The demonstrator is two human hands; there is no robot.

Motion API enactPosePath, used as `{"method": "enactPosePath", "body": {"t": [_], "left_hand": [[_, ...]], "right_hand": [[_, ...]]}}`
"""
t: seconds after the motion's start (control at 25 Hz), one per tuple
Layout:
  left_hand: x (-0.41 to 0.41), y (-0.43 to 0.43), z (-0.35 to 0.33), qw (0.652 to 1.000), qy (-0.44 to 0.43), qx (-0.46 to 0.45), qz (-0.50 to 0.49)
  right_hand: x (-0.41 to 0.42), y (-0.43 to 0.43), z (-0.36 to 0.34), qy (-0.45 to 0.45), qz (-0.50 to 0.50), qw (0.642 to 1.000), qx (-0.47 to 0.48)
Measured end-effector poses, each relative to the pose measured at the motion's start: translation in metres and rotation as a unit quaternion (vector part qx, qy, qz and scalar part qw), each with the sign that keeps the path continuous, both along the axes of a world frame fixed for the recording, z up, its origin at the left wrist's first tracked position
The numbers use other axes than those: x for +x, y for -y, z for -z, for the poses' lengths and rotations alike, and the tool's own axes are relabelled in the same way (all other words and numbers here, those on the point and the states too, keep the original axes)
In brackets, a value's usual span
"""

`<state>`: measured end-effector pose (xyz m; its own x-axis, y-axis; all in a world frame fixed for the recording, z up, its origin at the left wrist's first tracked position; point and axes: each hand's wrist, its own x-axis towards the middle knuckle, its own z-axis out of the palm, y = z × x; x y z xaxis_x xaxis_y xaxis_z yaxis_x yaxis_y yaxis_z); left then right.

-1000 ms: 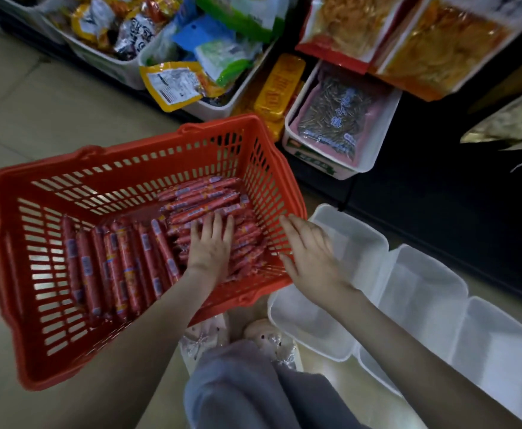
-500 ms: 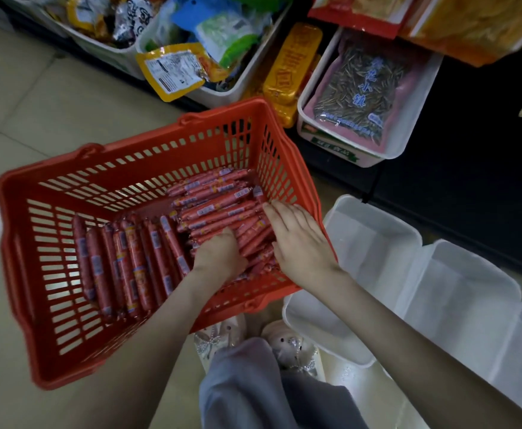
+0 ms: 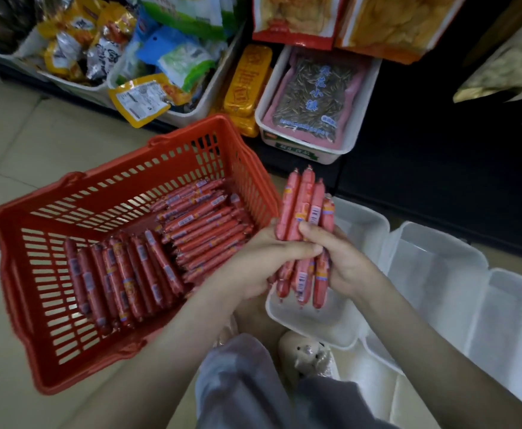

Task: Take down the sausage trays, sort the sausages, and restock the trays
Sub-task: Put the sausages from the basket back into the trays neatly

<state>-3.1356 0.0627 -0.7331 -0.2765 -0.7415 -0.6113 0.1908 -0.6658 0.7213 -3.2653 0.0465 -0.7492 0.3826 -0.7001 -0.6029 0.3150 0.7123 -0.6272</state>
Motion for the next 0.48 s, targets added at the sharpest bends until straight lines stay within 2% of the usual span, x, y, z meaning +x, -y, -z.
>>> {"method": "enactPosePath", "body": {"t": [0.12,0.2,0.32,0.4,0.48], "left_hand": [[-0.050,0.000,0.026,0.996,0.009,0.046,0.072],[-0.077,0.001,0.056,0.987,0.057,0.055,0.136],[-0.096,-0.001,0.106,0.956,0.159,0.047,0.243],[-0.100,-0.006,0.135,0.941,0.202,0.038,0.268],[-0.099,-0.012,0.158,0.932,0.236,0.039,0.273]], "right_hand": [[-0.052,-0.015,0.024,-0.035,0.060,0.996,0.049],[-0.081,-0.023,0.050,-0.048,0.082,0.993,0.074],[-0.106,-0.026,0.093,-0.074,0.104,0.987,0.093],[-0.109,-0.024,0.119,-0.099,0.085,0.988,0.085],[-0.104,-0.022,0.146,-0.167,0.034,0.983,0.064]]}}
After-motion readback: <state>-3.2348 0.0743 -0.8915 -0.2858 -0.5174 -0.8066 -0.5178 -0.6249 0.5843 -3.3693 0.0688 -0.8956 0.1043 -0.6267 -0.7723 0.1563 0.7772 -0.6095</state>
